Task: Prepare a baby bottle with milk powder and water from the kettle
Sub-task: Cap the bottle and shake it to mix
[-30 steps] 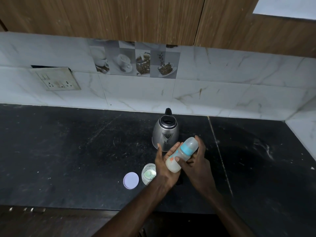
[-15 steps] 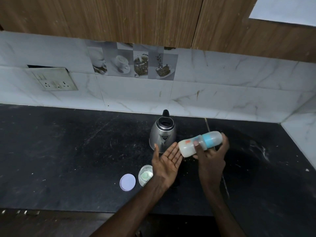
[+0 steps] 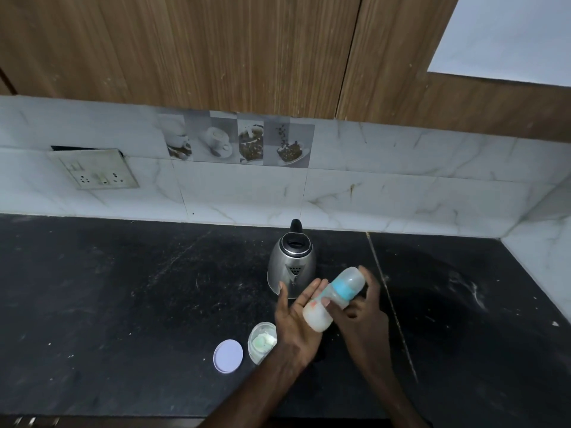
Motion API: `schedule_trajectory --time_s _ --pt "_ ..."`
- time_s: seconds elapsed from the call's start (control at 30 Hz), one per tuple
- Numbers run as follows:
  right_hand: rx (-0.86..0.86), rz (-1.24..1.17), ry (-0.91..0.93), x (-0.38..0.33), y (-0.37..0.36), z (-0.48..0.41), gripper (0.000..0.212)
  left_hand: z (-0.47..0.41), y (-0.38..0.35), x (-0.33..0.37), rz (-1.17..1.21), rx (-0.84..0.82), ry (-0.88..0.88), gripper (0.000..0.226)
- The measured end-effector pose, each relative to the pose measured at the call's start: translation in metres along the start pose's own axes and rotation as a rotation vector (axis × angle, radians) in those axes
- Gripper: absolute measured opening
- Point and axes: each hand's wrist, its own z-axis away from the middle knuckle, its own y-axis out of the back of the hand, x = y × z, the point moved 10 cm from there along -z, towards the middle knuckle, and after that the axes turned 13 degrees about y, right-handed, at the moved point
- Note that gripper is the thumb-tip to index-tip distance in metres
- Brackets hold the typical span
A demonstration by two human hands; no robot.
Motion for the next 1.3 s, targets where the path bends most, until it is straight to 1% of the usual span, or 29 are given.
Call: schedule_trajectory --time_s 0.1,0.13,0.23,0.27,0.3,0.33,0.4,0.43,0.47,0.53,0.57,0.6,0.7,0.73,0.77,0.83,0.87,0.9,0.97,1.0,1.03,1.07,1.1,1.13,1.17,1.27,1.3 --pt "0.209 -0.063 -0.037 0.003 0.021 -0.003 0.090 0.002 0.000 0.006 -0.046 0.030 -0.037 0.088" --pt "0.210 -0.076 -0.037 0.003 0.020 -0.004 0.089 0.002 0.000 0.006 -0.047 0.034 -0.037 0.088" --pt "0.010 -0.047 -0.001 -0.003 -0.003 -0.001 0.093 0.001 -0.005 0.001 0.011 0.004 -0.004 0.087" --pt "-0.015 -0.037 0.018 -0.006 -0.006 0.000 0.094 0.000 -0.006 0.001 0.026 -0.006 0.006 0.086" --pt "0.006 -0.029 0.038 -0.008 -0.003 -0.001 0.094 -0.001 -0.006 0.001 0.035 -0.013 0.005 0.086" --pt "0.062 -0.038 0.045 -0.008 0.003 -0.003 0.094 -0.001 -0.007 0.002 0.031 -0.014 -0.005 0.087" --pt "0.213 -0.110 0.035 -0.005 0.017 -0.005 0.092 -0.001 -0.008 0.005 0.003 0.001 -0.024 0.089" --pt "0.232 -0.122 0.035 -0.005 0.018 -0.005 0.093 0.000 -0.008 0.005 0.000 0.009 -0.026 0.089" --pt "0.183 -0.118 0.037 -0.008 0.012 -0.004 0.093 0.000 -0.009 0.003 0.014 0.009 -0.016 0.089" --pt "0.000 -0.090 0.049 -0.011 -0.007 -0.001 0.093 -0.002 -0.011 -0.001 0.045 0.002 0.013 0.087" --pt "-0.023 -0.082 0.060 -0.014 -0.008 -0.001 0.093 -0.002 -0.011 -0.002 0.046 0.003 0.020 0.086" --pt "0.014 -0.080 0.072 -0.016 -0.003 -0.003 0.093 -0.003 -0.010 -0.002 0.035 0.006 0.015 0.087" --pt "0.279 -0.103 0.103 -0.013 0.030 -0.009 0.094 -0.001 -0.008 0.002 -0.050 0.043 -0.029 0.090" --pt "0.297 -0.107 0.114 -0.015 0.032 -0.009 0.094 0.000 -0.008 0.002 -0.061 0.052 -0.032 0.090" --pt "0.247 -0.098 0.111 -0.015 0.026 -0.009 0.094 0.001 -0.009 0.001 -0.047 0.047 -0.027 0.090" --pt "0.081 -0.070 0.080 -0.010 0.007 -0.004 0.094 0.001 -0.011 -0.003 0.001 0.030 -0.006 0.087" --pt "0.077 -0.055 0.089 -0.011 0.009 0.000 0.093 0.000 -0.012 -0.004 0.007 0.026 -0.003 0.087" --pt "0.140 -0.044 0.104 -0.010 0.017 0.001 0.092 0.000 -0.012 -0.004 -0.002 0.023 -0.012 0.087" --pt "0.363 -0.110 0.099 -0.006 0.043 0.005 0.091 0.003 -0.012 0.000 -0.061 0.035 -0.040 0.087" --pt "0.411 -0.128 0.103 -0.005 0.047 0.006 0.093 0.004 -0.010 0.000 -0.071 0.041 -0.046 0.087" --pt "0.392 -0.132 0.090 -0.006 0.042 0.007 0.093 0.004 -0.007 -0.001 -0.057 0.047 -0.046 0.087" --pt "0.301 -0.113 0.059 -0.007 0.030 0.009 0.092 0.004 -0.005 -0.004 -0.033 0.050 -0.032 0.088" --pt "0.174 -0.069 0.047 -0.006 0.017 0.011 0.093 0.003 -0.004 -0.007 -0.011 0.051 -0.016 0.087" --pt "0.095 -0.032 0.062 -0.010 0.010 0.012 0.094 0.002 -0.003 -0.010 -0.001 0.052 -0.006 0.086" --pt "0.097 -0.004 0.090 -0.012 0.013 0.011 0.094 0.001 -0.001 -0.011 -0.004 0.051 -0.006 0.086" --pt "0.354 -0.081 0.106 -0.011 0.042 0.006 0.091 0.004 0.004 -0.008 -0.087 0.084 -0.035 0.090" --pt "0.359 -0.074 0.102 -0.013 0.042 0.005 0.091 0.005 0.005 -0.008 -0.085 0.088 -0.038 0.091"
